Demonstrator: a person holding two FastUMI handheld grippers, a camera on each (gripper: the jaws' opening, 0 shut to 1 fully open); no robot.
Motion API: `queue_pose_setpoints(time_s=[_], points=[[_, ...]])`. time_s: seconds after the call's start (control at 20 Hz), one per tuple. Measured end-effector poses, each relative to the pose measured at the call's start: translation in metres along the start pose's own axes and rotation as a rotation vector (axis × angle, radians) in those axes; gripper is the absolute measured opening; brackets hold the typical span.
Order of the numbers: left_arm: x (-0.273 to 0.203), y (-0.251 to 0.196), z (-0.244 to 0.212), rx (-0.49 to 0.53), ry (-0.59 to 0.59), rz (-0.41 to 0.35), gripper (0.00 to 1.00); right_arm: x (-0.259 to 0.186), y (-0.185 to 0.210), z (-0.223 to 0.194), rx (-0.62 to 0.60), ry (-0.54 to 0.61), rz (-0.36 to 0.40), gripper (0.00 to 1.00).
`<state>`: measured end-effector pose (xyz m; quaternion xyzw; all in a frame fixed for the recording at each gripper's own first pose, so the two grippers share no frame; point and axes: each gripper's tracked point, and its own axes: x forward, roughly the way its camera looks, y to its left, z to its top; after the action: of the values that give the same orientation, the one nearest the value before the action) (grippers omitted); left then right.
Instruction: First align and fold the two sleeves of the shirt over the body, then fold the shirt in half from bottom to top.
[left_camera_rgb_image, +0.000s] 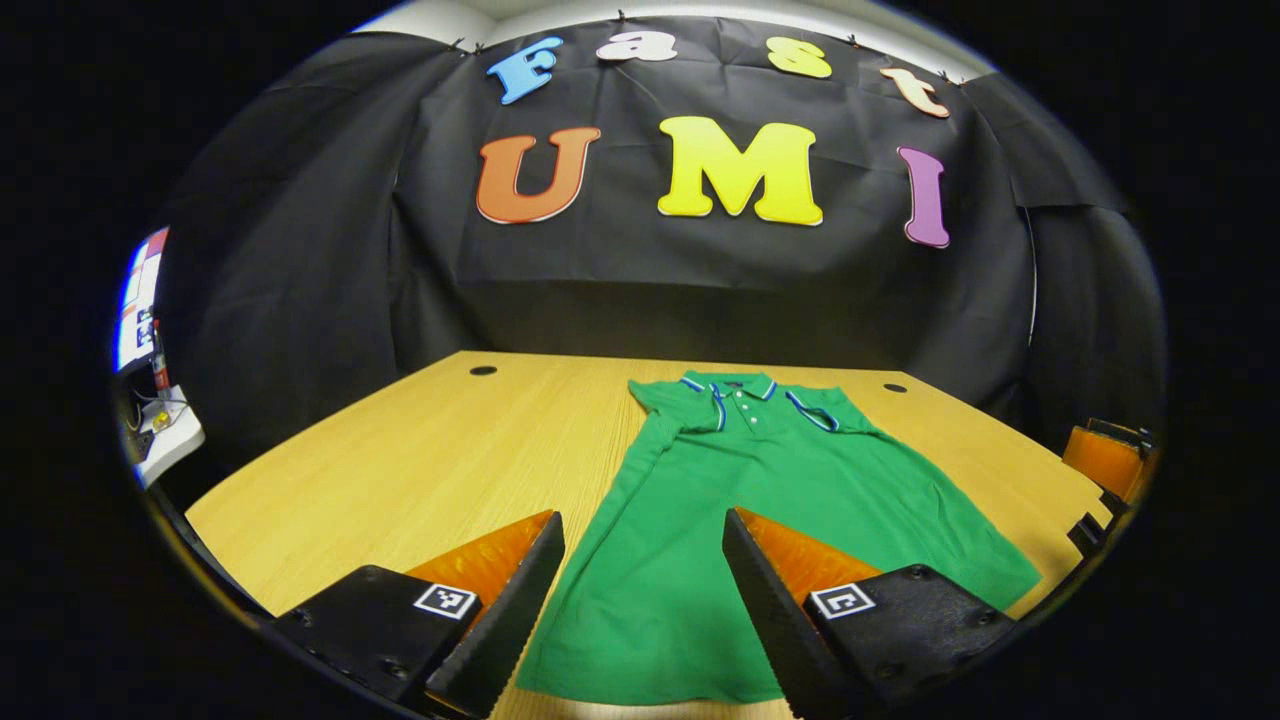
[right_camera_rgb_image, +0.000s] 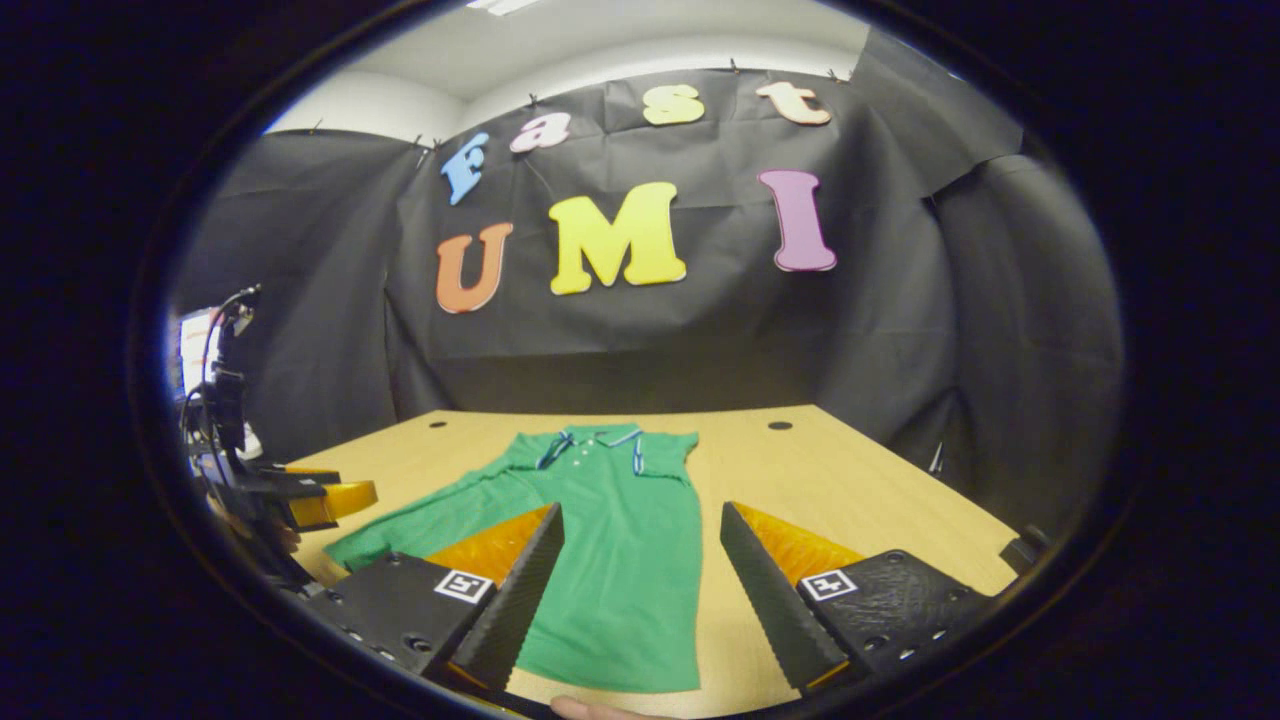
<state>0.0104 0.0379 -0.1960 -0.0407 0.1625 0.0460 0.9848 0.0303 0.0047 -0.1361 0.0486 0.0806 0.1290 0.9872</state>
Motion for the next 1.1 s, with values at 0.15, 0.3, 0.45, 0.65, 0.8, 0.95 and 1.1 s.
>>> queue_pose_setpoints(time_s=[0.15, 0.3, 0.45, 0.65, 0.8, 0.95, 1.1], points=[[0.001, 0.011, -0.029, -0.013, 0.062, -0.003, 1.00, -0.003, -0.008, -0.039, 0.049, 0.076, -0.039, 0.96], [-0.001, 0.019, -0.041, 0.002, 0.089, 0.002, 1.00, -0.001, -0.010, -0.076, 0.049, 0.165, -0.061, 0.96], [-0.001, 0.019, -0.058, -0.001, 0.120, -0.009, 1.00, 0.001, -0.009, -0.092, 0.024, 0.202, -0.077, 0.96], [0.002, 0.019, -0.067, 0.035, 0.131, -0.009, 1.00, -0.002, 0.000, -0.111, 0.018, 0.235, -0.060, 0.96], [0.002, 0.022, -0.068, 0.029, 0.134, 0.013, 1.00, -0.001, 0.001, -0.115, 0.002, 0.239, -0.061, 1.00], [0.004, 0.030, -0.069, 0.007, 0.124, 0.060, 0.87, 0.005, 0.003, -0.118, 0.004, 0.226, -0.057, 0.91], [0.008, 0.028, -0.067, 0.015, 0.123, 0.065, 0.56, 0.010, 0.011, -0.118, 0.018, 0.217, -0.016, 0.43]])
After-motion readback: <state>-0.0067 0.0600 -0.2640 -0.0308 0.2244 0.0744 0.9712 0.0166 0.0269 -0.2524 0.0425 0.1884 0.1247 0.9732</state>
